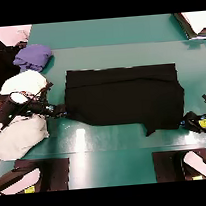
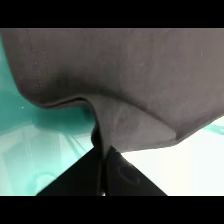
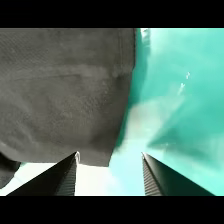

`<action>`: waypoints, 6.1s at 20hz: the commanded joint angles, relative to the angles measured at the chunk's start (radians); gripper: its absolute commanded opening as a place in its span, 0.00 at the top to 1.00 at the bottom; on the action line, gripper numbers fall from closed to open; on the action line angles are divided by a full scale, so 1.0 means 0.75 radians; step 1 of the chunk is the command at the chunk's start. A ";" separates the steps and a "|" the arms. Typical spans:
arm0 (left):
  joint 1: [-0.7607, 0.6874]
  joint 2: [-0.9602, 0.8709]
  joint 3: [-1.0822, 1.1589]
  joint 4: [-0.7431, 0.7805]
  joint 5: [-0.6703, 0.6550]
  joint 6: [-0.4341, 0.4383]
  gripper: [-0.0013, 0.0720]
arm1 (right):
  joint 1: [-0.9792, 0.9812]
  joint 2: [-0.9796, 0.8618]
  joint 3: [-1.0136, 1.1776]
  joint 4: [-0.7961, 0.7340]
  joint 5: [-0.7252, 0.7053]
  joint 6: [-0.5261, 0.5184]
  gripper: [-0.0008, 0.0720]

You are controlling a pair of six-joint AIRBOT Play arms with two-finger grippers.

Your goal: Fold the shirts.

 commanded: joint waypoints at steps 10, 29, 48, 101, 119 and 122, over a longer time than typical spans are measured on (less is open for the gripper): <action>-0.001 0.091 0.024 0.186 -0.157 -0.050 0.95 | 0.091 0.102 0.072 -0.082 0.115 -0.058 0.97; -0.001 -0.003 0.516 0.303 -0.091 -0.233 0.95 | 0.642 -0.181 0.860 -0.127 0.014 0.133 0.98; -0.001 -0.387 0.877 0.136 -0.094 -0.243 0.13 | 0.440 -0.779 1.347 0.290 0.093 0.008 0.36; -0.618 -1.020 1.470 0.138 0.093 -0.382 0.95 | 1.241 -0.782 1.915 0.418 0.192 0.130 0.98; 0.156 -0.366 1.463 0.334 -0.398 -0.296 0.95 | 1.821 -0.990 1.865 0.550 -0.281 -0.155 0.37; 0.116 -0.368 1.384 0.312 -0.457 -0.276 0.95 | 1.636 -0.832 1.663 0.379 -0.169 -0.061 0.37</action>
